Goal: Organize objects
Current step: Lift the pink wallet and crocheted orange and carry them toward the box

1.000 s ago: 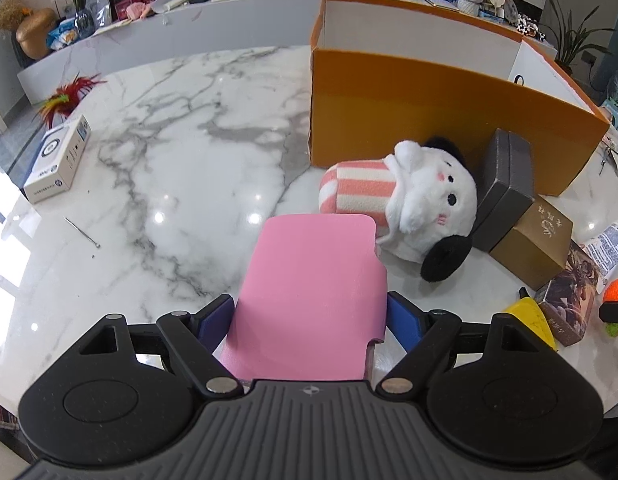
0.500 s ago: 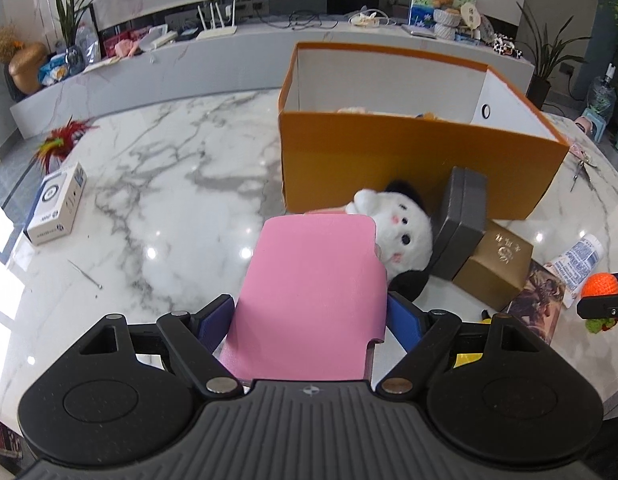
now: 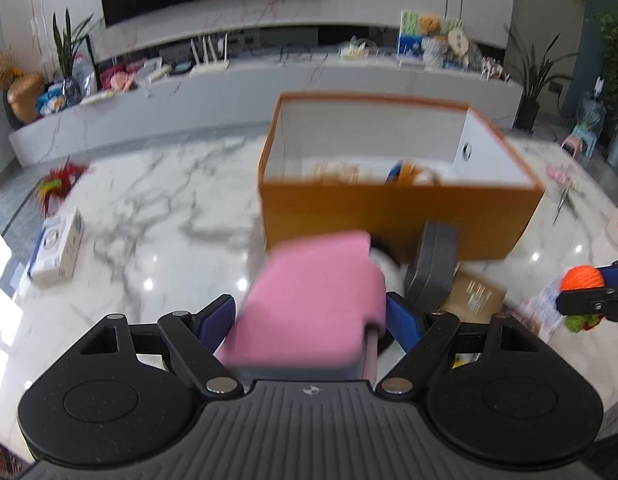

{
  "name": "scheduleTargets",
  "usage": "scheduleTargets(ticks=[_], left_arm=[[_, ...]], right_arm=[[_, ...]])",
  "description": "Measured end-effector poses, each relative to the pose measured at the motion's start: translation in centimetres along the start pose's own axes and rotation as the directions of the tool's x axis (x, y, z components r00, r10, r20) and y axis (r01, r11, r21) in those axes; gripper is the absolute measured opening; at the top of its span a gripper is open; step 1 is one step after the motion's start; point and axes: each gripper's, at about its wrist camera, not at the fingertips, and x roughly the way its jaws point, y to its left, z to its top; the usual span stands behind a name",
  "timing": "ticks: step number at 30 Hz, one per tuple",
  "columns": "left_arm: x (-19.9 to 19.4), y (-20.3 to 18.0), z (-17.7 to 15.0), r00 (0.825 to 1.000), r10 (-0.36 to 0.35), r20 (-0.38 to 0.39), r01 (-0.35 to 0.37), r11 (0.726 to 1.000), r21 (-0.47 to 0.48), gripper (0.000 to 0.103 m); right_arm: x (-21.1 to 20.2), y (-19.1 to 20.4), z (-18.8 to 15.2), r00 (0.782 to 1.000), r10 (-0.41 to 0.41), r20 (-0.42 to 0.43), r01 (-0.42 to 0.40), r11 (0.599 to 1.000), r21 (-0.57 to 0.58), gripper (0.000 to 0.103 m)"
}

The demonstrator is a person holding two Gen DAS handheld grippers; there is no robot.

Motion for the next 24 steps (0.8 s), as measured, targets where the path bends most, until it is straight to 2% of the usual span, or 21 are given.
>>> scheduleTargets(ticks=[1, 2, 6, 9, 10, 12, 13, 14, 16, 19, 20, 22, 24], left_arm=[[-0.2, -0.2, 0.9, 1.000, -0.017, 0.010, 0.017, 1.000, -0.006, 0.034], [-0.5, -0.3, 1.8, 1.000, -0.012, 0.019, 0.012, 1.000, -0.016, 0.029], [-0.6, -0.7, 4.7, 0.998, -0.035, 0.060, 0.037, 0.999, -0.027, 0.029], [0.1, -0.4, 4.3, 0.997, -0.045, 0.057, 0.047, 0.998, -0.035, 0.029], [0.5, -0.2, 3.7, 0.998, -0.042, 0.043, 0.044, 0.998, -0.035, 0.032], [1.0, -0.1, 2.1, 0.999, -0.034, -0.003, 0.034, 0.999, -0.014, 0.046], [1.2, 0.1, 1.0, 0.999, -0.027, -0.027, 0.027, 1.000, 0.000, 0.067], [1.4, 0.2, -0.1, 0.998, -0.022, -0.054, 0.022, 1.000, 0.013, 0.073], [1.9, 0.5, -2.1, 0.994, -0.007, -0.110, 0.009, 1.000, 0.016, 0.073], [2.5, 1.3, -5.2, 0.984, 0.019, -0.176, -0.026, 0.999, -0.041, 0.081], [2.9, 1.8, -6.2, 0.978, 0.013, -0.207, -0.033, 0.995, -0.090, 0.087], [3.8, 3.0, -7.9, 0.962, -0.026, -0.272, -0.033, 0.977, -0.212, 0.088], [4.7, 3.9, -9.3, 0.943, -0.076, -0.324, -0.041, 0.939, -0.340, 0.089]], right_arm=[[-0.3, 0.1, 0.8, 1.000, 0.001, 0.019, -0.001, 1.000, 0.003, 0.044], [-0.5, 0.2, 1.6, 0.999, 0.002, 0.037, -0.002, 1.000, 0.006, 0.044], [-1.3, 0.5, 4.8, 0.995, 0.004, 0.102, -0.005, 1.000, 0.017, 0.044], [-0.9, 0.4, 5.3, 0.993, 0.021, 0.113, -0.024, 0.999, 0.030, 0.044], [-0.6, 0.3, 5.1, 0.994, 0.029, 0.105, -0.032, 0.999, 0.030, 0.044], [0.1, 0.0, 4.7, 0.996, 0.040, 0.083, -0.044, 0.998, 0.037, 0.044], [0.5, -0.1, 4.4, 0.997, 0.043, 0.069, -0.046, 0.998, 0.038, 0.044], [0.8, -0.1, 4.0, 0.997, 0.045, 0.056, -0.047, 0.998, 0.039, 0.044], [1.7, -0.4, 3.4, 0.998, 0.049, 0.028, -0.050, 0.998, 0.040, 0.044], [2.4, -0.6, 2.8, 0.999, 0.048, 0.003, -0.048, 0.998, 0.042, 0.044], [2.5, -0.6, 2.5, 0.999, 0.050, -0.001, -0.050, 0.998, 0.044, 0.044], [2.8, -0.6, 2.0, 0.998, 0.060, -0.008, -0.060, 0.997, 0.044, 0.044], [2.8, -0.6, 1.5, 0.998, 0.068, -0.016, -0.067, 0.997, 0.044, 0.044]])
